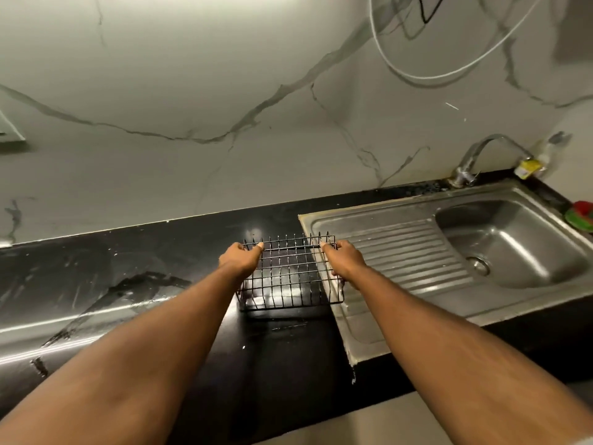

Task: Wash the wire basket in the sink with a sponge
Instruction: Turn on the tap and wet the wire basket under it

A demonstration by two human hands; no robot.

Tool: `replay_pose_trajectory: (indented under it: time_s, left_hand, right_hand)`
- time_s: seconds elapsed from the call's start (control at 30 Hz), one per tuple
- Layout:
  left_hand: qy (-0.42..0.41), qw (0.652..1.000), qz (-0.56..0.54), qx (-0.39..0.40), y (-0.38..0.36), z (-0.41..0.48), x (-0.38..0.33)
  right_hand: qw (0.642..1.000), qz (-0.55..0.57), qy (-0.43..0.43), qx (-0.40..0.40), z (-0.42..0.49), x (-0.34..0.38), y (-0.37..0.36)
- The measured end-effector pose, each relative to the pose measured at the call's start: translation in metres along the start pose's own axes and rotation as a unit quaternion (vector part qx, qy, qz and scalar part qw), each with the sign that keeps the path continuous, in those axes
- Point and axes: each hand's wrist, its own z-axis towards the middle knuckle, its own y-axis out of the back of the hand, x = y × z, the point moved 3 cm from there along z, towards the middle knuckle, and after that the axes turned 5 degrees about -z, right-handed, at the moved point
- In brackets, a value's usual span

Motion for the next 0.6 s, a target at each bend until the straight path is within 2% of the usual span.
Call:
replay_pose_trajectory:
  time_s: [0.17, 0.33, 0.6]
  left_hand:
    - [-0.029, 0.999, -0.020, 0.024, -0.051, -0.013, -0.044]
    - [-0.105, 0.993, 0.012, 0.042, -0.125, -0.050, -0.105]
    - [-0.108, 0.992, -0.021, 0.059, -0.265, -0.099, -0.189]
  right_hand:
    - [1.000, 0.006, -0.010, -0.028, 0.015, -0.033, 0.061]
    - [0.998, 0.018, -0.017, -0.056, 0.038, -0.087, 0.137]
    - [0.998, 0.010, -0.016, -0.060, 0.085, -0.191, 0.265]
